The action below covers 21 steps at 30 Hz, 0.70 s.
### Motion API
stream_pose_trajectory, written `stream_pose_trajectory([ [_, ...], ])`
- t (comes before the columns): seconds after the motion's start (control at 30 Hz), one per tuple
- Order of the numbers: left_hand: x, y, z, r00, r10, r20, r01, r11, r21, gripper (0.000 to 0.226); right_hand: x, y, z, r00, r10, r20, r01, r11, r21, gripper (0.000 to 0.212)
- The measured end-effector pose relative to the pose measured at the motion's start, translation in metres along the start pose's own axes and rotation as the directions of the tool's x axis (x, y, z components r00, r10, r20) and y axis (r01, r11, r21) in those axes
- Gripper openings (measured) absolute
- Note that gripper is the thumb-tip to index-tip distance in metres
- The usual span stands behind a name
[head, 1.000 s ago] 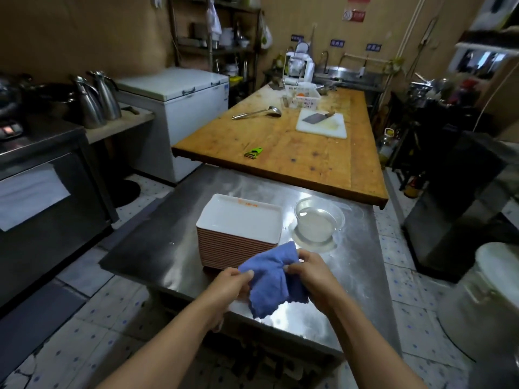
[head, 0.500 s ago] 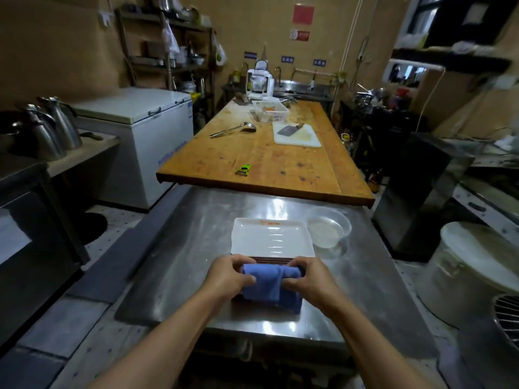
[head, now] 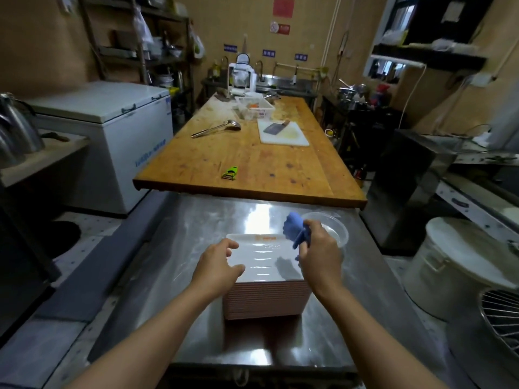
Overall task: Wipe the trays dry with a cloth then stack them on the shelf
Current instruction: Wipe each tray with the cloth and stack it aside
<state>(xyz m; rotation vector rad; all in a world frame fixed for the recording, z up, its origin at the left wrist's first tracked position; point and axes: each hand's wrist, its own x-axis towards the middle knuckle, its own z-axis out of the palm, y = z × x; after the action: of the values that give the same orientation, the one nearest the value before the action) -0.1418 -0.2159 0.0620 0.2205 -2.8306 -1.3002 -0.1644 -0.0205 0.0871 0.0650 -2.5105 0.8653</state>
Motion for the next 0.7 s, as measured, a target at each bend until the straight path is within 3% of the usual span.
stream_pose_trajectory([
  [0.03, 0.005, -0.002, 0.002, 1.000, -0.017, -0.005, 0.017, 1.000, 0.012, 0.046, 0.005, 0.004, 0.006, 0.997, -0.075, 0.007, 0.075, 0.992, -0.103, 0.026],
  [0.1, 0.016, -0.006, 0.006, 0.999, -0.050, -0.020, 0.051, 0.998, 0.032, 0.049, 0.008, 0.014, 0.024, 0.968, -0.148, 0.201, 0.205, 0.930, -0.304, 0.027],
  [0.2, 0.030, -0.012, 0.013, 0.995, -0.092, -0.040, 0.095, 0.994, 0.062, 0.052, 0.000, 0.034, 0.047, 0.873, -0.109, 0.475, 0.281, 0.908, -0.309, 0.031],
  [0.33, 0.043, -0.018, 0.016, 0.986, -0.152, -0.069, 0.159, 0.981, 0.111, 0.044, 0.004, 0.046, 0.056, 0.876, -0.137, 0.463, 0.269, 0.935, -0.231, 0.020],
  [0.4, 0.047, -0.022, 0.016, 0.983, -0.177, -0.051, 0.183, 0.973, 0.142, 0.037, 0.010, 0.051, 0.059, 0.847, -0.128, 0.515, 0.304, 0.912, -0.274, 0.022],
  [0.47, 0.049, -0.026, 0.017, 0.983, -0.185, -0.023, 0.186, 0.970, 0.156, 0.034, 0.016, 0.055, 0.061, 0.867, -0.058, 0.496, 0.259, 0.901, -0.348, 0.029],
  [0.6, 0.050, -0.032, 0.019, 0.988, -0.155, 0.018, 0.154, 0.987, 0.052, 0.046, 0.022, 0.050, 0.069, 0.921, 0.042, 0.387, 0.136, 0.896, -0.422, 0.031],
  [0.7, 0.049, -0.037, 0.018, 0.989, -0.142, 0.037, 0.143, 0.990, -0.018, 0.049, 0.016, 0.040, 0.080, 0.911, 0.085, 0.403, 0.087, 0.917, -0.389, 0.035],
])
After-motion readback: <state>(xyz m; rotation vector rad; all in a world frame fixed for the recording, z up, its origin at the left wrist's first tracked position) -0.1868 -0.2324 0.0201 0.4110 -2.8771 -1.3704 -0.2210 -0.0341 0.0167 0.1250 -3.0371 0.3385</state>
